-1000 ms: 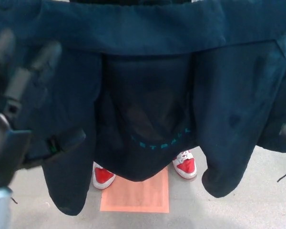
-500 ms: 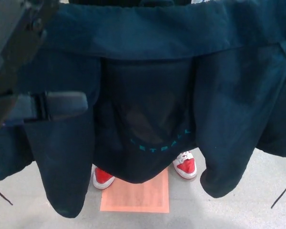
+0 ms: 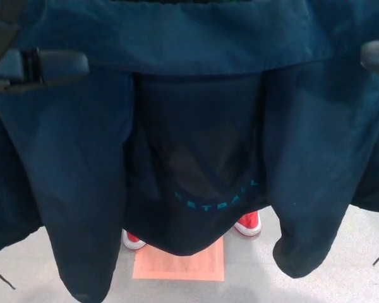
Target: A person hands a coat to the robot and the robot grabs it with both hands and holds it while the person wears the coat.
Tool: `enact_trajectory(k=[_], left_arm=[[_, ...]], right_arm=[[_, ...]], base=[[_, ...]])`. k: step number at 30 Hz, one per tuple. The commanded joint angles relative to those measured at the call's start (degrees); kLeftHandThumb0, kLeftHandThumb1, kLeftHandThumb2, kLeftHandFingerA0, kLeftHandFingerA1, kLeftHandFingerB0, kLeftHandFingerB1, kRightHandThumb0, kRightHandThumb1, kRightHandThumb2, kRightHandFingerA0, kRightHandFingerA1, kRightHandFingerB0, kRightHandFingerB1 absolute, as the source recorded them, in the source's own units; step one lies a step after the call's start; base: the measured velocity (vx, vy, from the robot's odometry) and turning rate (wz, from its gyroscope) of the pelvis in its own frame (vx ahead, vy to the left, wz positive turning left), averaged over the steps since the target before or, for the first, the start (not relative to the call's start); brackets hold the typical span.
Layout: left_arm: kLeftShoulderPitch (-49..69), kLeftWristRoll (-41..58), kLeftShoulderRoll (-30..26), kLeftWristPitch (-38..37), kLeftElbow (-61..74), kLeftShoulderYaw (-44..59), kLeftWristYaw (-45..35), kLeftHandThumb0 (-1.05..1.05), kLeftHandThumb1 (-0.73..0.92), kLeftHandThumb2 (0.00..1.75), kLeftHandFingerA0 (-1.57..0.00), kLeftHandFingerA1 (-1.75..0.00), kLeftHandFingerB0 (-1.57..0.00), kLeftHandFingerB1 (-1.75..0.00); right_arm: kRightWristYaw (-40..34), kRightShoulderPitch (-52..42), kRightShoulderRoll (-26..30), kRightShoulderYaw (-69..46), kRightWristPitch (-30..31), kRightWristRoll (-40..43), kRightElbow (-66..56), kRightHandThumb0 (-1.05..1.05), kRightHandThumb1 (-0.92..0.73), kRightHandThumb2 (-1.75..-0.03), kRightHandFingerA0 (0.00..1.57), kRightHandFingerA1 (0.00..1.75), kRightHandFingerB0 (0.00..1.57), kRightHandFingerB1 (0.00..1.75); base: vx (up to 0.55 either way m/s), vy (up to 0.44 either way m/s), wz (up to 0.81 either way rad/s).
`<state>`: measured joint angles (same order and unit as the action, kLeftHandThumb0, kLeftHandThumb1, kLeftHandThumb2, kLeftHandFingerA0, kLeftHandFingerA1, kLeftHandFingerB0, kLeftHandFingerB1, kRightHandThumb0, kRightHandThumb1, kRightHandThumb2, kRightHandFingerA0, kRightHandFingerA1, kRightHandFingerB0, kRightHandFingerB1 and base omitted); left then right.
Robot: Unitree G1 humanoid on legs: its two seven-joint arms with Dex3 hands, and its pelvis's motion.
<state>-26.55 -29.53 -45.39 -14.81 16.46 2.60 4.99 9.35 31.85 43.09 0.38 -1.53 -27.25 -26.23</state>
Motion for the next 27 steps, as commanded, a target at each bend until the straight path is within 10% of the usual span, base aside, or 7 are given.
enact_trajectory(k=[1, 7, 9, 10, 15, 20, 27], left_arm=[[-10.5, -5.2, -3.5, 8.2, -15.1, -8.3, -18.3, -0.83, 0.51, 0.94, -0.02, -0.22, -0.02, -0.19], [-14.7, -5.7, -1.7, 8.3, -22.5, -11.5, -19.4, -0.88, 0.65, 0.60, -0.03, -0.27, -0.04, -0.26], [-15.6, -5.8, -1.1, 7.9, -24.7, -12.4, -19.2, -0.94, 0.57, 0.68, -0.06, -0.26, -0.08, -0.23], [-16.8, -6.6, -0.7, 8.1, -26.8, -13.7, -20.0, -0.83, 0.50, 0.94, -0.02, -0.23, -0.03, -0.20], [-18.2, -7.7, 0.1, 7.8, -30.0, -15.7, -19.4, -0.92, 0.66, 0.61, -0.05, -0.28, -0.02, -0.26], [-18.6, -8.7, 0.1, 7.6, -31.6, -17.5, -19.7, -0.85, 0.52, 0.95, -0.05, -0.21, -0.04, -0.19], [-18.4, -9.5, 0.0, 7.7, -32.1, -18.9, -20.2, -0.85, 0.51, 0.95, -0.06, -0.20, -0.05, -0.20]], right_arm=[[21.9, 12.5, 2.2, 10.4, 10.6, -2.7, 12.5, -0.84, -0.59, -0.96, 0.01, 0.27, 0.00, 0.09], [29.6, 20.5, 0.5, 17.2, 11.5, -3.7, 23.0, -0.83, -0.55, -0.95, 0.01, 0.40, 0.00, 0.10], [32.4, 23.1, 0.1, 20.2, 10.8, -5.4, 26.7, -0.90, -0.72, -0.64, 0.10, 0.30, 0.00, 0.10], [35.3, 26.1, -1.0, 23.5, 10.5, -7.9, 31.1, -0.85, -0.55, -0.98, 0.01, 0.37, 0.00, 0.09], [42.6, 31.2, -4.6, 28.0, 14.0, -5.9, 40.5, -0.82, -0.49, -0.89, 0.04, 0.29, 0.00, 0.07], [48.7, 34.3, -7.2, 32.7, 16.2, -6.7, 46.8, -0.84, -0.47, -0.86, 0.37, 0.52, 0.00, 0.01], [59.0, 36.9, -8.2, 37.9, 12.8, -5.3, 52.3, -0.80, -0.43, -0.85, 0.12, 0.45, 0.00, 0.06]], base=[[0.00, 0.000, 0.00], [0.00, 0.000, 0.00], [0.00, 0.000, 0.00], [0.00, 0.000, 0.00], [0.00, 0.000, 0.00], [0.00, 0.000, 0.00], [0.00, 0.000, 0.00]])
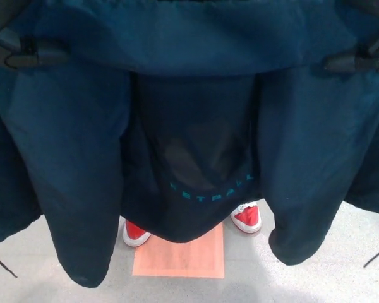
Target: A person hands a coat to the robot and the robot grabs it with both hands and holds it while the person wears the coat.
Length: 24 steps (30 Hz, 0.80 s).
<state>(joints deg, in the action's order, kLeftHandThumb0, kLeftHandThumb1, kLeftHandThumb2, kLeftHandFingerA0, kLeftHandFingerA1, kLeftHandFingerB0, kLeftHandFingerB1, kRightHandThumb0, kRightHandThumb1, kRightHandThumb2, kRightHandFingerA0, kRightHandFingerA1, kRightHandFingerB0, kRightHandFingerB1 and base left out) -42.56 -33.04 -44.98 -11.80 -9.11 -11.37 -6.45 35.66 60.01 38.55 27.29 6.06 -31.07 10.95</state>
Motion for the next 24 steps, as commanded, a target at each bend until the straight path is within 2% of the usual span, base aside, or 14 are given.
enact_trajectory(k=[1, 2, 4, 5, 6, 7, 8, 9, 11, 12, 17, 19, 23, 24], left_arm=[[-2.1, -6.1, -0.5, 4.6, -6.4, -5.1, -8.8, -0.94, 0.62, 0.64, -0.03, -0.24, -0.05, -0.26], [-1.9, -6.0, -0.6, 4.6, -6.2, -5.3, -9.4, -0.86, 0.52, 0.95, -0.06, -0.20, -0.05, -0.17], [-1.8, -5.8, -0.8, 4.9, -5.6, -5.9, -11.5, -0.85, 0.52, 0.95, -0.05, -0.21, -0.05, -0.17], [-1.8, -5.8, -0.7, 5.1, -5.4, -6.2, -12.3, -0.94, 0.61, 0.66, -0.04, -0.24, -0.03, -0.23], [-1.8, -5.9, -0.5, 5.4, -5.1, -6.5, -12.8, -0.91, 0.65, 0.61, -0.05, -0.27, 0.00, -0.25], [-1.8, -6.2, -0.4, 5.6, -5.0, -6.8, -13.1, -0.91, 0.65, 0.61, -0.05, -0.27, 0.00, -0.25], [-2.2, -6.7, -0.3, 6.1, -4.9, -7.4, -14.1, -0.82, 0.50, 0.91, -0.04, -0.30, -0.03, -0.22], [-2.8, -7.4, -0.3, 6.8, -4.7, -8.2, -15.7, -0.85, 0.61, 0.59, -0.06, -0.27, 0.00, -0.25], [-4.0, -8.7, 0.0, 8.1, -4.4, -9.8, -18.7, -0.77, 0.46, 0.87, -0.07, -0.26, -0.01, -0.18], [-4.4, -8.7, 0.1, 8.4, -4.5, -10.1, -19.5, -0.81, 0.54, 0.59, -0.05, -0.27, 0.00, -0.24], [-7.8, -10.7, 1.2, 11.9, -4.9, -13.3, -26.2, -0.74, 0.49, 0.56, -0.16, -0.32, 0.00, -0.23], [-9.0, -12.3, 1.4, 12.3, -5.6, -14.8, -27.3, -0.76, 0.49, 0.58, -0.17, -0.33, 0.00, -0.22], [-10.8, -12.7, 2.2, 12.9, -7.3, -16.3, -29.3, -0.74, 0.49, 0.57, -0.16, -0.33, 0.00, -0.22], [-11.6, -13.1, 2.6, 13.2, -8.2, -17.0, -30.1, -0.75, 0.48, 0.58, -0.15, -0.33, 0.00, -0.20]], right_arm=[[33.1, 8.7, -3.6, 11.2, 5.1, -1.3, 15.3, -0.79, -0.43, -0.84, 0.12, 0.43, 0.00, 0.07], [33.4, 8.5, -3.6, 11.4, 5.3, -1.0, 15.3, -0.87, -0.40, -0.75, 0.07, 0.34, 0.01, 0.05], [33.9, 8.2, -3.4, 11.8, 5.2, -0.6, 15.4, -0.75, -0.41, -0.86, 0.04, 0.26, 0.01, 0.05], [34.1, 8.0, -3.1, 11.9, 4.5, -0.5, 15.2, -0.90, -0.54, -0.57, 0.00, 0.27, 0.00, 0.09], [34.3, 7.9, -2.9, 12.1, 4.4, -0.3, 15.1, -0.92, -0.50, -0.66, 0.03, 0.26, 0.00, 0.10], [34.4, 7.8, -2.8, 12.1, 4.6, -0.2, 15.0, -0.92, -0.50, -0.66, 0.03, 0.26, 0.00, 0.10], [34.1, 7.6, -2.9, 12.1, 5.3, -0.2, 14.9, -0.76, -0.43, -0.85, 0.04, 0.33, 0.00, 0.05], [33.5, 7.4, -2.9, 12.1, 5.8, -0.4, 14.7, -0.87, -0.54, -0.62, 0.14, 0.34, 0.00, 0.12], [31.7, 6.8, -2.5, 12.0, 5.7, -1.1, 14.2, -0.88, -0.54, -0.62, 0.17, 0.35, 0.00, 0.14], [31.2, 6.6, -2.5, 11.9, 6.0, -1.3, 14.0, -0.78, -0.44, -0.84, 0.14, 0.45, 0.00, 0.11], [26.5, 5.6, -2.4, 10.9, 6.1, -2.4, 14.4, -0.75, -0.45, -0.83, 0.10, 0.45, 0.00, 0.12], [25.4, 5.4, -2.6, 10.6, 5.7, -2.6, 15.0, -0.78, -0.56, -0.57, 0.15, 0.35, 0.00, 0.15], [24.6, 5.0, -2.4, 10.2, 5.4, -2.9, 14.8, -0.77, -0.56, -0.60, 0.11, 0.35, 0.00, 0.12], [24.5, 5.0, -2.4, 10.1, 5.3, -3.0, 14.6, -0.74, -0.45, -0.79, 0.09, 0.42, 0.00, 0.10]], base=[[0.00, 0.000, 0.00], [0.00, 0.000, 0.00], [0.00, 0.000, 0.00], [0.00, 0.000, 0.00], [0.00, 0.000, 0.00], [0.00, 0.000, 0.00], [0.00, 0.000, 0.00], [0.00, 0.000, 0.00], [0.00, 0.000, 0.00], [0.00, 0.000, 0.00], [0.00, 0.000, 0.00], [0.00, 0.000, 0.00], [0.00, 0.000, 0.00], [0.00, 0.000, 0.00]])
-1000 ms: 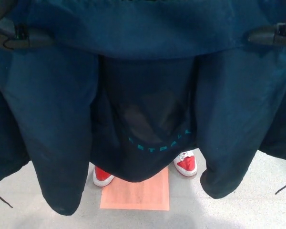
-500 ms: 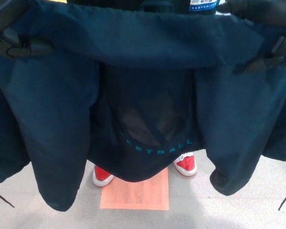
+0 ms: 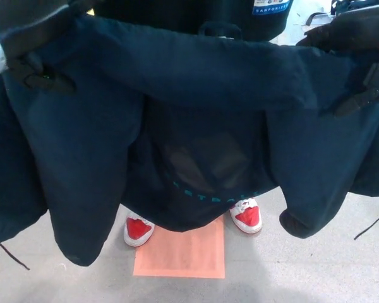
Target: A person hands a coat to the robot and the robot grabs it with both hands and holds it while the person wears the coat.
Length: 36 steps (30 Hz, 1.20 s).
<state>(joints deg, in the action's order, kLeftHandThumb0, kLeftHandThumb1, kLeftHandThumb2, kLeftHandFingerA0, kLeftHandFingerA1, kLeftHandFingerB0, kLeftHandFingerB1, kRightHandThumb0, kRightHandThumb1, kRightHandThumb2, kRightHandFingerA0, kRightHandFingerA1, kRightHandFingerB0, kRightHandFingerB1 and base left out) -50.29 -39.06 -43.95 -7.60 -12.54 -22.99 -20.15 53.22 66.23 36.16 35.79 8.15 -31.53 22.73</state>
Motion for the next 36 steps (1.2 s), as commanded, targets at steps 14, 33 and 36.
enact_trajectory(k=[14, 33, 36], left_arm=[[-16.2, -4.8, 8.2, 9.8, -24.3, -9.5, -22.3, -0.81, 0.47, 0.80, -0.65, -0.67, -0.11, -0.36], [-5.6, -4.9, 7.4, -4.0, -22.5, -4.9, 10.3, -0.18, 0.67, 0.61, -0.81, -1.38, -0.65, -0.45], [-3.2, -7.1, 8.5, -7.8, -25.2, -4.2, 27.6, -0.32, 0.62, 0.57, -0.76, -1.63, -0.58, -1.03]], right_arm=[[4.1, -2.0, 0.6, 0.4, 1.2, -3.0, 2.3, -0.75, -0.46, -0.86, 0.00, 0.39, 0.05, 0.12], [-28.3, -10.9, 3.0, -3.2, -13.7, -9.7, 4.3, -0.17, -0.69, -0.61, 0.72, 1.19, 0.57, 0.45], [-33.1, -12.1, 2.5, -5.1, -16.2, -8.1, 6.1, -0.16, -0.63, -0.59, 0.83, 1.07, 0.82, 0.62]], base=[[0.00, 0.000, 0.00], [0.00, 0.000, 0.00], [0.00, 0.000, 0.00]])
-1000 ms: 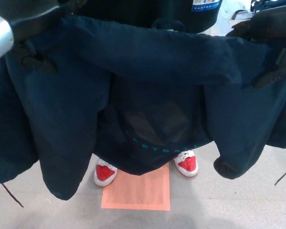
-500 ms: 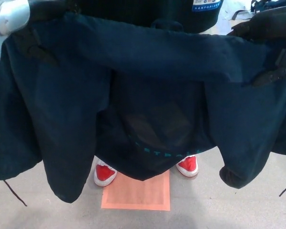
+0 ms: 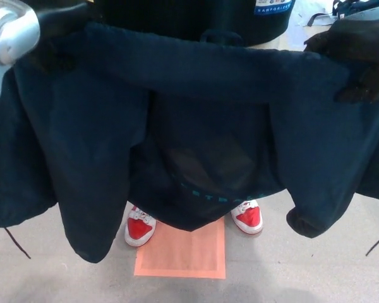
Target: A person hands a coat to the robot and the robot grabs it with both hands and holds it while the person wears the coat.
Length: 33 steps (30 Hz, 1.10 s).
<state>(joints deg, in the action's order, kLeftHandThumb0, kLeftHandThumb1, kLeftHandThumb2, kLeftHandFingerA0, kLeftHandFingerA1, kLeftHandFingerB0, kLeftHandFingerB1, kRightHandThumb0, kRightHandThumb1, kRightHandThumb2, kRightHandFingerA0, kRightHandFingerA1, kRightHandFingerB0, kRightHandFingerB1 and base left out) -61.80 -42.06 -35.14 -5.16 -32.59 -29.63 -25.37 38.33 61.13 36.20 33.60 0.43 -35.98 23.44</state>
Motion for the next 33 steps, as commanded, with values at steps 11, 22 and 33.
enact_trajectory(k=[11, 22, 33], left_arm=[[12.9, -1.8, 7.4, -9.3, -12.8, 6.4, 59.7, -0.10, 0.64, 0.58, -0.76, -1.75, -0.45, -1.59], [14.7, 6.4, 16.2, -13.5, -16.0, 15.6, 70.7, -0.09, 0.83, 0.67, -0.80, -1.75, -0.49, -1.60], [13.8, 8.7, 16.7, -16.6, -16.3, 20.8, 72.1, -0.26, 0.69, 0.97, -1.18, -1.43, -0.74, -1.19]], right_arm=[[-31.8, -11.4, -0.5, -7.9, -14.6, 0.9, 9.6, -0.13, -0.70, -0.56, 0.73, 1.64, 0.61, 1.23], [-56.9, -20.3, -11.1, -16.0, -17.9, 4.2, 14.5, -0.03, -0.82, -0.62, 0.77, 1.66, 0.55, 1.35], [-64.2, -19.6, -16.7, -20.6, -19.2, 5.8, 17.3, 0.01, -0.78, -0.63, 0.78, 1.67, 0.57, 1.36]], base=[[0.00, 0.000, 0.00], [0.00, 0.000, 0.00], [0.00, 0.000, 0.00]])
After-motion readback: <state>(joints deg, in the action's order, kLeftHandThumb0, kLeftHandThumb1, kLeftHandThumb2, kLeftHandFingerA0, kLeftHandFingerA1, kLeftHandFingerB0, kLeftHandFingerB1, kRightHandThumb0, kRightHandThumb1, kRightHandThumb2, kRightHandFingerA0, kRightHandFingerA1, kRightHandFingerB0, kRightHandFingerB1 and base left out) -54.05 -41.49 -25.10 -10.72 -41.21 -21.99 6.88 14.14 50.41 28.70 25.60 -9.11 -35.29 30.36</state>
